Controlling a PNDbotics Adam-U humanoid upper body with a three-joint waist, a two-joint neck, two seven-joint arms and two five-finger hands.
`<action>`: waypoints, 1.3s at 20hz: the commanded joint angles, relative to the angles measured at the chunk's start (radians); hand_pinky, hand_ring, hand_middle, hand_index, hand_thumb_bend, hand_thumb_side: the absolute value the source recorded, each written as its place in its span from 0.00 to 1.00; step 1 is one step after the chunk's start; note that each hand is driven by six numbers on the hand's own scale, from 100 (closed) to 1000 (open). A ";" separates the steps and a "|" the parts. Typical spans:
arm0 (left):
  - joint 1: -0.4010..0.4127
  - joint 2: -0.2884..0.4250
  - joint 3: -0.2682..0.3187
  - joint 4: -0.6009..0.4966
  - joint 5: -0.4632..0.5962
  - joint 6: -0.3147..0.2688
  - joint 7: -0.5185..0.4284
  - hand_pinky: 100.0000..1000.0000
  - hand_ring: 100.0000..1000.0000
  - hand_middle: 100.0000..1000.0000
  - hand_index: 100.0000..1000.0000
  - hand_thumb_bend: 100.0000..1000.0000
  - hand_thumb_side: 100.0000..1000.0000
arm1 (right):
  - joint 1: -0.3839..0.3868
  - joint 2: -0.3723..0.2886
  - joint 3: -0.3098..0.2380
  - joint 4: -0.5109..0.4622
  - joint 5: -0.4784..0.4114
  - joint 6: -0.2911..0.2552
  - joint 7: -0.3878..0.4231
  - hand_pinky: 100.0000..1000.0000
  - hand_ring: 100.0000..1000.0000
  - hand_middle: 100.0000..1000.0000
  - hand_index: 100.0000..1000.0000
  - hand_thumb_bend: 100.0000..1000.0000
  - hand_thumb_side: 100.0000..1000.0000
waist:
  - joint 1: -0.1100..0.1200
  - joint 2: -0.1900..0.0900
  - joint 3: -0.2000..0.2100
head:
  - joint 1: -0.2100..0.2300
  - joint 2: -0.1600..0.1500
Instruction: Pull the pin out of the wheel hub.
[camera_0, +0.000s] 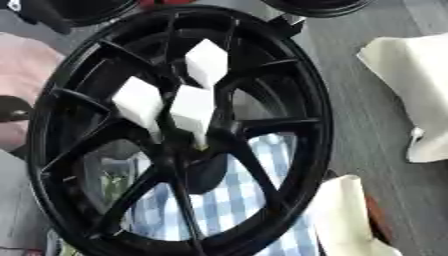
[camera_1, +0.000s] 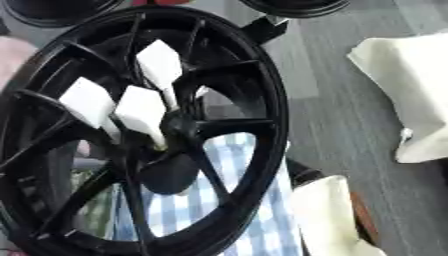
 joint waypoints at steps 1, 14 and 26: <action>-0.039 0.025 -0.030 -0.008 0.012 0.014 -0.045 0.83 0.89 0.76 0.87 0.51 0.49 | -0.009 -0.038 -0.004 -0.018 -0.001 0.001 0.006 0.85 0.72 0.63 0.70 0.00 0.56 | -0.004 -0.031 -0.002 | 0.002 0.005; -0.199 -0.084 -0.142 0.084 0.060 0.134 -0.071 0.85 0.93 0.75 0.86 0.53 0.30 | -0.009 -0.030 0.003 -0.018 -0.008 0.011 0.013 0.85 0.72 0.63 0.70 0.00 0.58 | -0.004 -0.039 -0.008 | 0.008 0.020; -0.331 -0.206 -0.244 0.190 0.046 0.193 -0.083 0.84 0.95 0.78 0.84 0.51 0.27 | -0.012 -0.021 0.008 -0.018 -0.014 0.017 0.018 0.85 0.72 0.63 0.70 0.00 0.59 | -0.007 -0.041 -0.016 | 0.013 0.025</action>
